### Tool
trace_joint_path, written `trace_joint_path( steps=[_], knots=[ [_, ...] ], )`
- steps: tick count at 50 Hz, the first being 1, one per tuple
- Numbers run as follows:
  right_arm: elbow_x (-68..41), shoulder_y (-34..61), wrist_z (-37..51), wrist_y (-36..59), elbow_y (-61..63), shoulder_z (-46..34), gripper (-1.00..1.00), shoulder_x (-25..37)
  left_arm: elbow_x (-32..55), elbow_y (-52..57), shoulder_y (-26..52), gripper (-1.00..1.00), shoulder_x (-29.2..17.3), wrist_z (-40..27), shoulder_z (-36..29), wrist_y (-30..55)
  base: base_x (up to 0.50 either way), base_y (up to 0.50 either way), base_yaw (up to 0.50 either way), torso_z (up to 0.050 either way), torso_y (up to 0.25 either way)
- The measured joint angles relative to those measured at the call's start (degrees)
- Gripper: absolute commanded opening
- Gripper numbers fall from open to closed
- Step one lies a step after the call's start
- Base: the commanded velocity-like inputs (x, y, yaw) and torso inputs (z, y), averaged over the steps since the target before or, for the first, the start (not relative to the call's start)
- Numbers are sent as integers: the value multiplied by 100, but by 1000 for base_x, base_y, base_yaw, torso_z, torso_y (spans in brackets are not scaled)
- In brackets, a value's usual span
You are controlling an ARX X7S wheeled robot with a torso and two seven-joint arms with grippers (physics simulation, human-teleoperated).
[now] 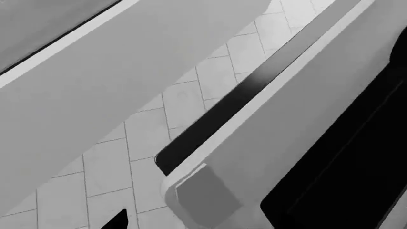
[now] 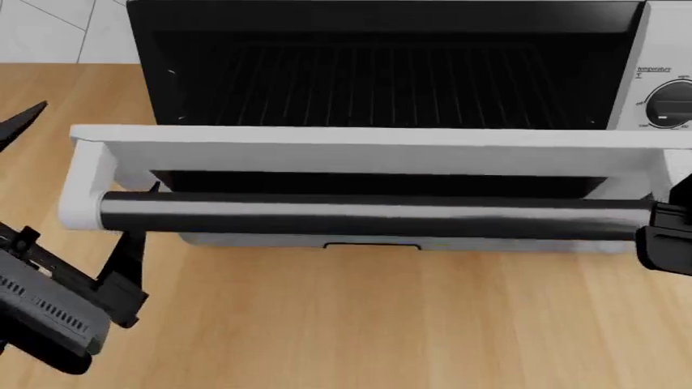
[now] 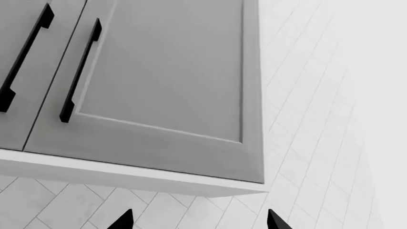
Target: Close the toaster oven door.
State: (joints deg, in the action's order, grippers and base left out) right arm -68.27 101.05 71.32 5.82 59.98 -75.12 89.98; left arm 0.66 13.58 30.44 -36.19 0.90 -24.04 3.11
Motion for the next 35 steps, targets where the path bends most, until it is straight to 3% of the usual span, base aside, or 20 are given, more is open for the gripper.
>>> trace_joint_path(
  steps=[35],
  knots=[
    [-43, -41, 70, -30, 0, 103, 100, -1, 830, 202, 740, 100, 1298, -621, 245, 2433, 0, 0, 0, 0, 0]
  ],
)
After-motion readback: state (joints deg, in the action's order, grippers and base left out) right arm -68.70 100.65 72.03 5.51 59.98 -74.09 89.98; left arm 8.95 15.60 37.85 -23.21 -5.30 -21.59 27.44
